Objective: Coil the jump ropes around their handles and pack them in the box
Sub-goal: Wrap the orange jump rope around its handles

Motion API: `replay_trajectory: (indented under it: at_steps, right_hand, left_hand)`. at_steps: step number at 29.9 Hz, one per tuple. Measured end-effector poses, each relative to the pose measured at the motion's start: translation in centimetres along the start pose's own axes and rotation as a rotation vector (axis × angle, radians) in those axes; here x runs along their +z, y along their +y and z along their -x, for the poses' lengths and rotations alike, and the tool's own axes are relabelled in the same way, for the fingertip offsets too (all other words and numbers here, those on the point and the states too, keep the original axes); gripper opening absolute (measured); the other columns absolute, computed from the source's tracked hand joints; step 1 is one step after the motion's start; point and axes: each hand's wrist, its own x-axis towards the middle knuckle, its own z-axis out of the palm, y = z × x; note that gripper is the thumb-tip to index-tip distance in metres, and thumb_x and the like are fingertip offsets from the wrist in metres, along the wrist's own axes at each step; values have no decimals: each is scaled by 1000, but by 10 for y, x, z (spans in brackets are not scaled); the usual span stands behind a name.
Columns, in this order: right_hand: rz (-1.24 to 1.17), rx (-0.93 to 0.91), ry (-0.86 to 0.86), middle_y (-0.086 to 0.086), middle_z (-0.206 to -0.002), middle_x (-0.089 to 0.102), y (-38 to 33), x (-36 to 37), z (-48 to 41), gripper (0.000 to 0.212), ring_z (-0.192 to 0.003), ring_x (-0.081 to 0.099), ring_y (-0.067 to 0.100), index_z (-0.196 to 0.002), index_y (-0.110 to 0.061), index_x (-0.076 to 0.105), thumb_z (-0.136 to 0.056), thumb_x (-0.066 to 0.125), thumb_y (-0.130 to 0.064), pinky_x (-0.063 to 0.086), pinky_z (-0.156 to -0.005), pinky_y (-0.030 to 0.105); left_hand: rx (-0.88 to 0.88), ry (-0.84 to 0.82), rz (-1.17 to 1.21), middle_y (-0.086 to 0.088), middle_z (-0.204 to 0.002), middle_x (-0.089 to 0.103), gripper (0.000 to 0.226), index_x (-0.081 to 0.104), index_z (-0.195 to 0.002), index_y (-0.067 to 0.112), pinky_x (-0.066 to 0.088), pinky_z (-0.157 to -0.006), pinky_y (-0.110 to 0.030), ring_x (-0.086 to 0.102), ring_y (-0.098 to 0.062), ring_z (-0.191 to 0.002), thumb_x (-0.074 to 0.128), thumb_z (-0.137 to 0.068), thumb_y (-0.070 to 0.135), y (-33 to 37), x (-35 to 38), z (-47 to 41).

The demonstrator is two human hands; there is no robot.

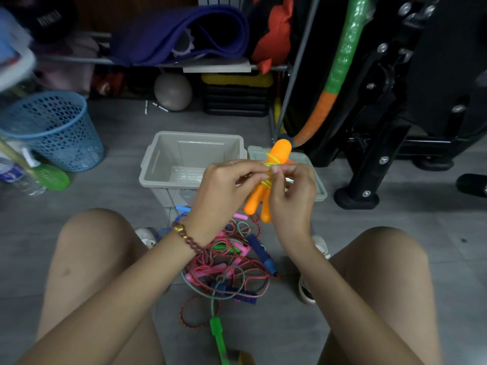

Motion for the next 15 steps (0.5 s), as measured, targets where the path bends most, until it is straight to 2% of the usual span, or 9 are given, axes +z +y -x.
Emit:
replay_trajectory:
  at_steps: [3, 4, 6, 8, 9, 12, 15]
  right_hand:
    - [0, -20, 18, 13, -95, 56, -2, 2, 2, 5, -96, 53, 12, -82, -15, 54, -88, 54, -17, 38, -81, 9]
    - [-1, -29, 24, 13, -96, 55, -2, 3, 2, 5, -98, 53, 14, -83, -15, 54, -87, 54, -17, 38, -81, 9]
    - [-13, -44, 29, 13, -96, 55, -3, 3, 3, 5, -100, 54, 18, -84, -14, 54, -88, 53, -16, 41, -83, 16]
    - [-43, -60, 27, 11, -96, 56, -4, 4, 3, 5, -101, 55, 21, -85, -14, 53, -90, 52, -15, 44, -83, 24]
    - [-64, -67, 27, 10, -96, 56, -5, 5, 4, 5, -100, 56, 21, -86, -13, 53, -91, 51, -15, 44, -82, 24]
    - [-161, -61, 37, 5, -96, 58, -6, 7, 6, 5, -101, 56, 16, -89, -12, 52, -92, 49, -14, 38, -82, 13]
    - [-167, -93, -26, 7, -103, 56, -5, 5, 6, 3, -113, 50, 10, -93, -13, 50, -94, 48, -13, 36, -90, 13]
  left_hand:
    - [-173, 10, 102, -3, -91, 73, 11, 73, -84, 12, 57, -79, -40, 70, -12, -86, 73, -76, 20, 3, 4, -2]
    - [-242, 10, 163, -4, -90, 73, 8, 69, -80, 13, 57, -79, -39, 70, -12, -85, 76, -75, 13, 4, 4, -4]
    - [-358, 26, 288, -3, -88, 71, 21, 61, -79, 14, 56, -77, -30, 70, -10, -81, 78, -71, 5, 5, 0, -9]
    - [-368, 15, 327, -2, -94, 68, 29, 63, -94, 18, 53, -76, -23, 68, -8, -84, 79, -71, 9, 4, -5, -13]
    - [-337, -15, 301, -3, -101, 66, 31, 64, -100, 20, 52, -81, -22, 66, -8, -91, 78, -74, 14, 4, -6, -13]
    - [-302, -151, 347, 0, -113, 63, 22, 62, -104, 22, 48, -90, -26, 61, -10, -103, 65, -82, 23, 5, -4, -10]
    - [-295, -163, 421, -1, -121, 60, 22, 58, -105, 21, 47, -94, -28, 58, -12, -111, 61, -83, 17, 8, -4, -7]
